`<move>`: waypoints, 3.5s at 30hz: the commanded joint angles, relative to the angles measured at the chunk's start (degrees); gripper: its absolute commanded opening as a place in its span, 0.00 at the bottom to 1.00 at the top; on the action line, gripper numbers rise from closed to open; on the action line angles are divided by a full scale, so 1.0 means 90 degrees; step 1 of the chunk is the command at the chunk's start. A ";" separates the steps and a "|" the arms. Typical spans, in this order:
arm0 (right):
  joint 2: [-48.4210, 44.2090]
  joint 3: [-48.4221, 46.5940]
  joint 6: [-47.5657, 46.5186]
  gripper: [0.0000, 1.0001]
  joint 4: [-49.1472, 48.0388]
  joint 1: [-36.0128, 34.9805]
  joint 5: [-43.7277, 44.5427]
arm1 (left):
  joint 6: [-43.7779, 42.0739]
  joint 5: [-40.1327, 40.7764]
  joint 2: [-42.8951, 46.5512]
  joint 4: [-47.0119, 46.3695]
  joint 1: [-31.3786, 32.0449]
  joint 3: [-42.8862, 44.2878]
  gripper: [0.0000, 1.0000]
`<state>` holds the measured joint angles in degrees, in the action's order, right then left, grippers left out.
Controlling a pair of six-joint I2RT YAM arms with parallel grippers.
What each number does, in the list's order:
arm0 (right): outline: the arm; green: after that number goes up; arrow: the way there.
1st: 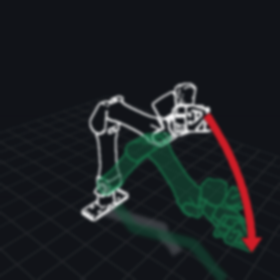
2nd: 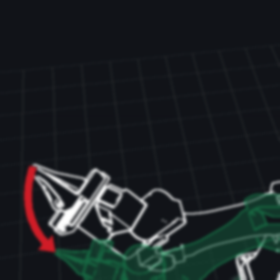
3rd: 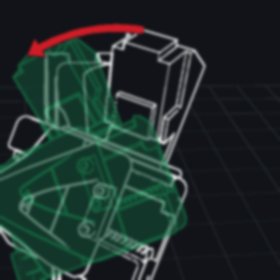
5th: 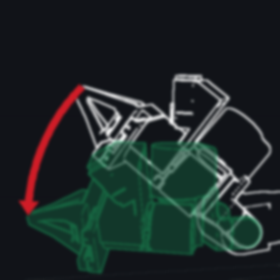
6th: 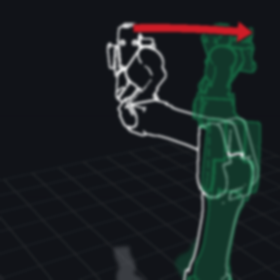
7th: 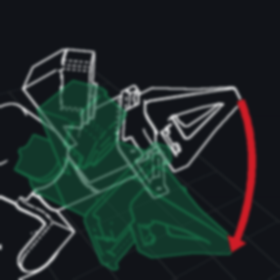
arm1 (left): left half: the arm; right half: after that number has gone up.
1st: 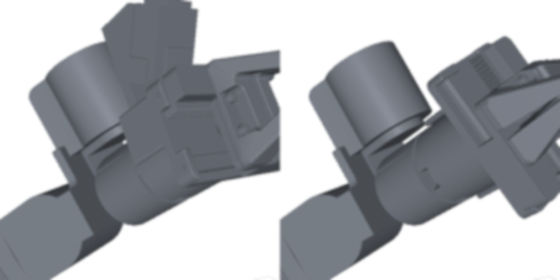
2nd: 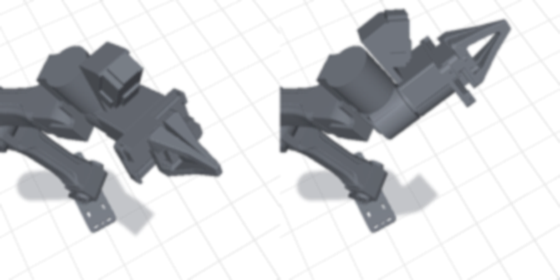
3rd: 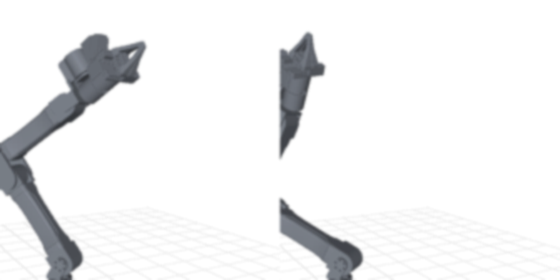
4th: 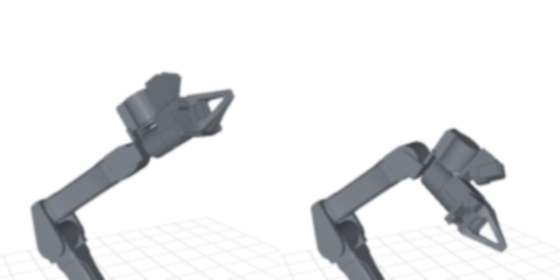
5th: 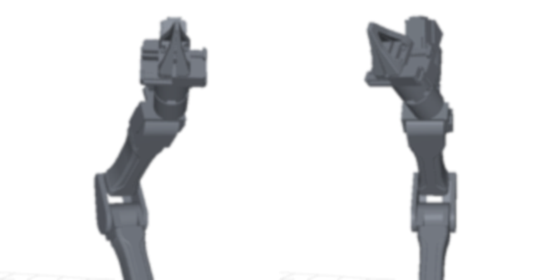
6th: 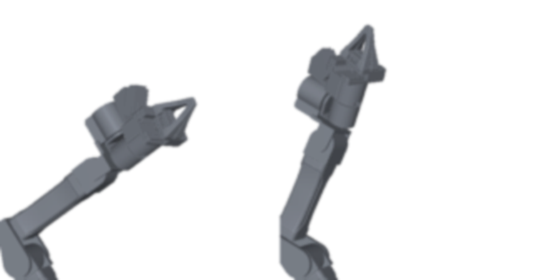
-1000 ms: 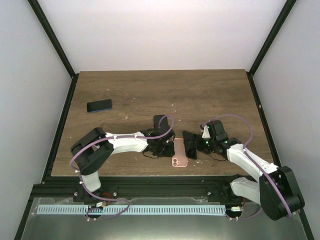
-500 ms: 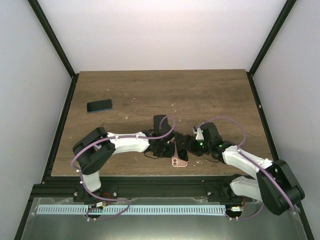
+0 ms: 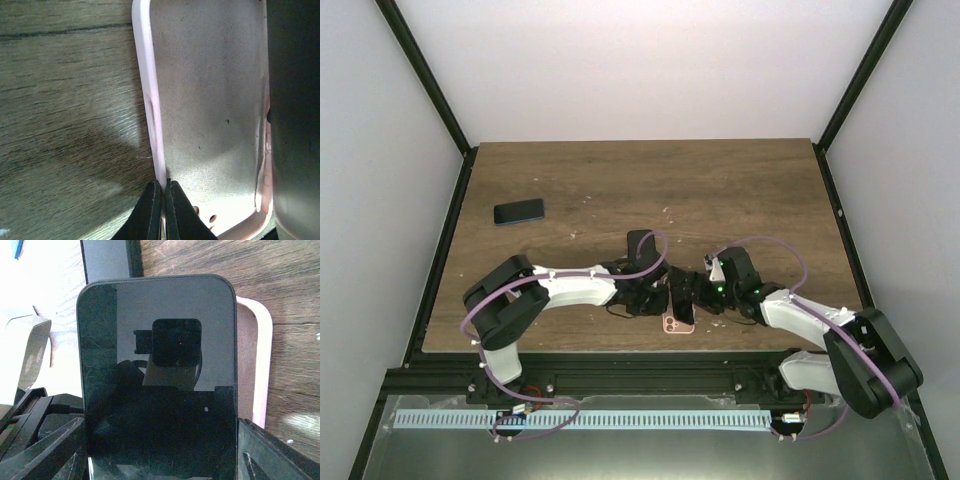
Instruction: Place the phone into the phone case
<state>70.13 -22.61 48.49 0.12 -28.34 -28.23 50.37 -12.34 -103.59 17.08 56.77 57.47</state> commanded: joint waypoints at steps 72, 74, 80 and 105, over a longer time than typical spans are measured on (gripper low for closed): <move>0.1666 -0.2871 0.1245 0.52 0.3533 -0.2469 0.3366 | 0.0841 -0.0886 0.3000 -0.1956 -0.0924 -0.3148 0.40; 0.1827 -0.3053 0.1280 0.52 0.3784 -0.2553 0.3519 | 0.0822 -0.0903 0.2990 -0.1956 -0.0918 -0.3155 0.40; 0.1997 -0.3334 0.1281 0.52 0.4261 -0.2711 0.3881 | 0.0788 -0.0873 0.3014 -0.1957 -0.0936 -0.3218 0.40; 0.1698 -0.3348 0.0537 0.84 0.3994 -0.3208 0.4049 | 0.0770 -0.0946 0.2681 -0.2284 -0.0931 -0.3273 0.40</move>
<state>90.35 -53.41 56.95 39.51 -56.47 7.49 58.28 -19.97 -77.76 -1.72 48.73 27.40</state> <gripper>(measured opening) 0.818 0.396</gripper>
